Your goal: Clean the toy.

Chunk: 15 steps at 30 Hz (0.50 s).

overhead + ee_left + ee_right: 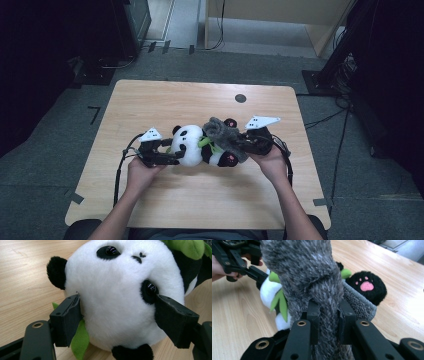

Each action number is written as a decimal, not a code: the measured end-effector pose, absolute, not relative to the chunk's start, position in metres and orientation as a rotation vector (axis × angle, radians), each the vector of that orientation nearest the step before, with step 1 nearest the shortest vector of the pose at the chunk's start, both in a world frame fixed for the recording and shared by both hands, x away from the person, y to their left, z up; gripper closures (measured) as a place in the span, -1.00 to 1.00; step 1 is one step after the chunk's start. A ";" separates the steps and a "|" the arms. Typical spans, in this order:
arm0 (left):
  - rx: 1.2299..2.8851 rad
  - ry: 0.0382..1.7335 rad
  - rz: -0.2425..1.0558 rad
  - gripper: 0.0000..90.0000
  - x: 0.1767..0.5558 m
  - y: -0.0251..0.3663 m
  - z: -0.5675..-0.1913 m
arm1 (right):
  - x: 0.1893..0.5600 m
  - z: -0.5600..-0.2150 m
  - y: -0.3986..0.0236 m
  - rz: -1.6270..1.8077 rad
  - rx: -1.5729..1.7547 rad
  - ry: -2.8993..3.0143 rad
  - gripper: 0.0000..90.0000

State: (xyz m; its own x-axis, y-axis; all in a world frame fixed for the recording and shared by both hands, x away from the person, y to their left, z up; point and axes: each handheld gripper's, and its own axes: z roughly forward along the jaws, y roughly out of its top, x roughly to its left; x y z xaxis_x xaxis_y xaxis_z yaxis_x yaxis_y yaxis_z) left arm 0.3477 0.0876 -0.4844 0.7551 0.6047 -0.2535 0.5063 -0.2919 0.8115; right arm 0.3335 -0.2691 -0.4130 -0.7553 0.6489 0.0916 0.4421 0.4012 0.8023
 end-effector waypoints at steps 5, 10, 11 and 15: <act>1.953 0.844 0.122 -0.49 0.348 0.088 -0.484 | 0.337 -0.420 -0.278 1.284 1.013 2.423 0.69; 1.952 0.845 0.124 -0.49 0.348 0.088 -0.485 | 0.338 -0.424 -0.283 1.240 1.025 2.424 0.69; 1.951 0.846 0.124 -0.49 0.348 0.088 -0.484 | 0.338 -0.425 -0.285 1.238 1.030 2.427 0.69; 1.951 0.846 0.125 -0.49 0.348 0.088 -0.484 | 0.339 -0.429 -0.291 1.216 1.066 2.430 0.69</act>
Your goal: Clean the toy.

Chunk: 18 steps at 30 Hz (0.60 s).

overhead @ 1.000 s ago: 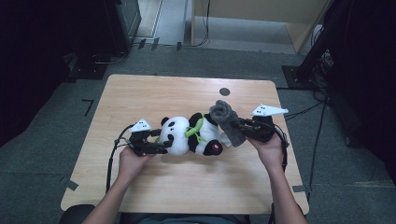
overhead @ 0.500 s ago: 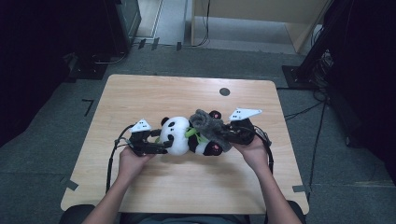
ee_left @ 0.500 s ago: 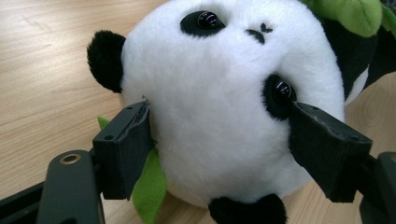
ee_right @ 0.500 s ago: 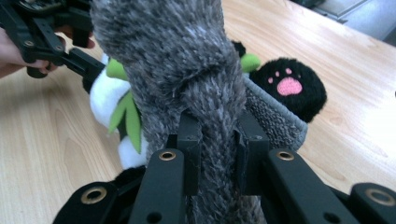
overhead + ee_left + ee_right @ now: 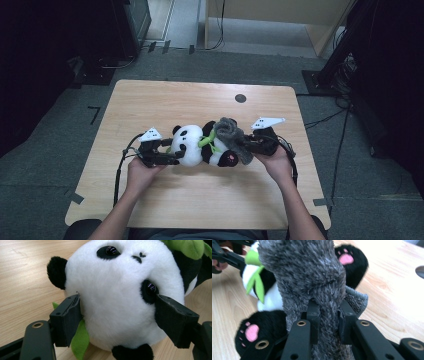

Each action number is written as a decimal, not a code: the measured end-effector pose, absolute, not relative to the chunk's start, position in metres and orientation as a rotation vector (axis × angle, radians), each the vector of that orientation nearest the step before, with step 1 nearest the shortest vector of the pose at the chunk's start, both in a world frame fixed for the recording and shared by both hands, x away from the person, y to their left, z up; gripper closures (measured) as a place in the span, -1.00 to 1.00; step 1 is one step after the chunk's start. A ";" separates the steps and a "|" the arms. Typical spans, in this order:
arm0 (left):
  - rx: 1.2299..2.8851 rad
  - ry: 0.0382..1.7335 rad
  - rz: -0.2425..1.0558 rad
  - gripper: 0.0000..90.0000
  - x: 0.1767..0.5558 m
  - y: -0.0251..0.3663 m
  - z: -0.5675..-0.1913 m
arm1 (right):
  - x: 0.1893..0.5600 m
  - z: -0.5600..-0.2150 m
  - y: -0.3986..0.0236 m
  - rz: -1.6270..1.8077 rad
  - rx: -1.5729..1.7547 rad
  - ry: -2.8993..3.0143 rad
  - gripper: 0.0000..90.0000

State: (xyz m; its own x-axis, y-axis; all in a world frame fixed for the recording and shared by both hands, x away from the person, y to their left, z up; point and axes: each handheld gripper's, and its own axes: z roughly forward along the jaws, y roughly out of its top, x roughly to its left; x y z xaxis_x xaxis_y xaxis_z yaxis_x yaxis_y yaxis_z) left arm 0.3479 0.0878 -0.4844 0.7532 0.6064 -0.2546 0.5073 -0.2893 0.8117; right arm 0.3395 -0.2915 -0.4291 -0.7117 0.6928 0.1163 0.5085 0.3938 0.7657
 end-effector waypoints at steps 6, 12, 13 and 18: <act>1.951 0.846 0.126 -0.49 0.348 0.088 -0.484 | 0.340 -0.434 -0.299 1.173 1.095 2.441 0.69; 1.948 0.848 0.129 -0.49 0.348 0.088 -0.484 | 0.341 -0.434 -0.312 1.127 1.139 2.422 0.69; 1.947 0.847 0.131 -0.49 0.348 0.088 -0.484 | 0.340 -0.432 -0.314 1.137 1.141 2.415 0.70; 1.950 0.843 0.144 -0.49 0.347 0.087 -0.483 | 0.327 -0.405 -0.314 1.262 1.092 2.353 0.71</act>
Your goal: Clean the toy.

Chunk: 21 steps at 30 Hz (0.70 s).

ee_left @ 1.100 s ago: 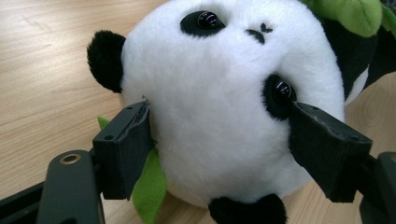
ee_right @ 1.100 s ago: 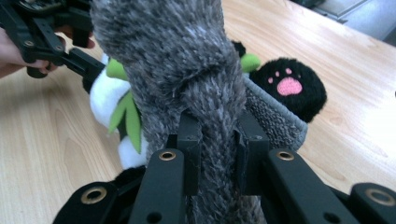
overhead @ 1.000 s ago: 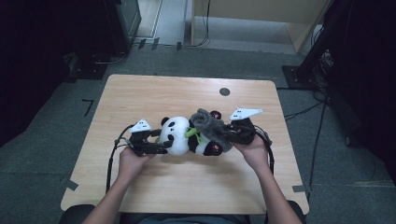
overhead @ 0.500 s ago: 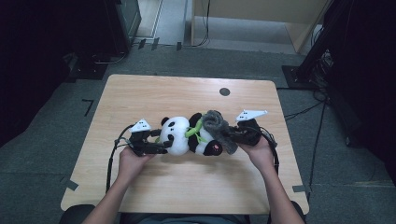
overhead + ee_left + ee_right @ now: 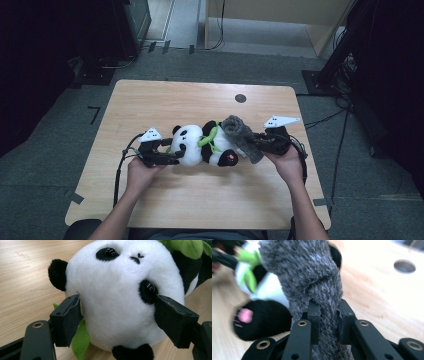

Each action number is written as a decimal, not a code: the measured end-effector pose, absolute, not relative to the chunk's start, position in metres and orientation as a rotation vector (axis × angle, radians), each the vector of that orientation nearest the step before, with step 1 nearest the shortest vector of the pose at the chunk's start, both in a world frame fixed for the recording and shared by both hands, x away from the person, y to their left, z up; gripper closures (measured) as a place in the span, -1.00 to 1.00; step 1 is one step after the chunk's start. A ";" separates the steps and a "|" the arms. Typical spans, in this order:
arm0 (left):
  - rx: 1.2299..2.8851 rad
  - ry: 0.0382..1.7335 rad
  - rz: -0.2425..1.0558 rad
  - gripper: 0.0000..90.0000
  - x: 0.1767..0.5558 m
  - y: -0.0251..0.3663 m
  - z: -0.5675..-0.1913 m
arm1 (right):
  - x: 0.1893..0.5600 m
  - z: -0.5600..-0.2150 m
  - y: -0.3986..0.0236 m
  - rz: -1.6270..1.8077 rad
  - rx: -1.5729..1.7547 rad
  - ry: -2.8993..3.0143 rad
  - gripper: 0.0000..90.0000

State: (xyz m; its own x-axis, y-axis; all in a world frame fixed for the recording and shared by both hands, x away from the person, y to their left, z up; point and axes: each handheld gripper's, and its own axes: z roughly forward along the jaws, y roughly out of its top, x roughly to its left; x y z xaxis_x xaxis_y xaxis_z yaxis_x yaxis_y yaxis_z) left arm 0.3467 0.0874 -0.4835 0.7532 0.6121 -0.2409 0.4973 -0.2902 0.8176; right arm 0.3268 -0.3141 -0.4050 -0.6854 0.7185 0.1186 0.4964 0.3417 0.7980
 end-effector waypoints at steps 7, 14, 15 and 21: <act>1.944 0.850 0.141 -0.49 0.346 0.087 -0.483 | 0.315 -0.371 -0.284 1.326 1.000 2.358 0.72; 1.946 0.846 0.146 -0.48 0.345 0.087 -0.483 | 0.327 -0.347 -0.214 1.360 0.959 2.427 0.72; 1.948 0.845 0.146 -0.48 0.345 0.087 -0.483 | 0.327 -0.347 -0.214 1.360 0.959 2.427 0.72; 1.944 0.847 0.153 -0.47 0.345 0.087 -0.483 | 0.352 -0.354 -0.157 1.287 0.948 2.504 0.72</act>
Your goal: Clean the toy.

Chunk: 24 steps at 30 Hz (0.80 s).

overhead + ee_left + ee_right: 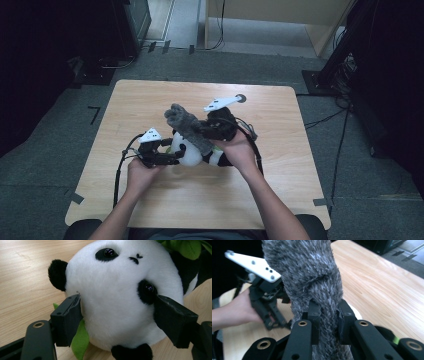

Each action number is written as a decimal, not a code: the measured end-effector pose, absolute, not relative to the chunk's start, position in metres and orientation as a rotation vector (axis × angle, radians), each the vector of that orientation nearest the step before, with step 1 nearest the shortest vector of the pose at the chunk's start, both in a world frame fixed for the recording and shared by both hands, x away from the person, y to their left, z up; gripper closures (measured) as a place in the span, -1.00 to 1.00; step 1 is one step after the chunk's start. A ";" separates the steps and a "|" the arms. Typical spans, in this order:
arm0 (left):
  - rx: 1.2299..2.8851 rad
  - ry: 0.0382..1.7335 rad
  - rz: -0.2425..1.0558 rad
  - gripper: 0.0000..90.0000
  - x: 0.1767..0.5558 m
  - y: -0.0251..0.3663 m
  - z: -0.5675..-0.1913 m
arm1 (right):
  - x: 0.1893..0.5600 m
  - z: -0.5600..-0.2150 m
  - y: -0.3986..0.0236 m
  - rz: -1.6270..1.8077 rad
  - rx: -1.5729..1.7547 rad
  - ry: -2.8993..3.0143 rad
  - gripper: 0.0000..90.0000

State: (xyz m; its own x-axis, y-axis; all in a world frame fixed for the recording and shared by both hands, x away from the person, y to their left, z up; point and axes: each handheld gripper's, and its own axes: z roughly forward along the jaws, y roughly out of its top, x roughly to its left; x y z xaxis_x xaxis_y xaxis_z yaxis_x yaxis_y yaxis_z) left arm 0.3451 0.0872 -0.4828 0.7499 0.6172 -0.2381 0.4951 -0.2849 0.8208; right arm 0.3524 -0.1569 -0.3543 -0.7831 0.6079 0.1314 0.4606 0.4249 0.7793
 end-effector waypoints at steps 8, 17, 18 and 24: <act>1.938 0.848 0.156 -0.47 0.346 0.087 -0.483 | 0.371 -0.381 -0.127 1.184 1.009 2.614 0.72; 1.939 0.853 0.142 -0.47 0.345 0.087 -0.484 | 0.360 -0.394 -0.121 1.153 0.982 2.672 0.72; 1.938 0.853 0.140 -0.48 0.346 0.087 -0.484 | 0.359 -0.395 -0.122 1.161 0.985 2.675 0.72; 1.936 0.853 0.143 -0.47 0.346 0.088 -0.484 | 0.358 -0.388 -0.125 1.203 0.980 2.633 0.72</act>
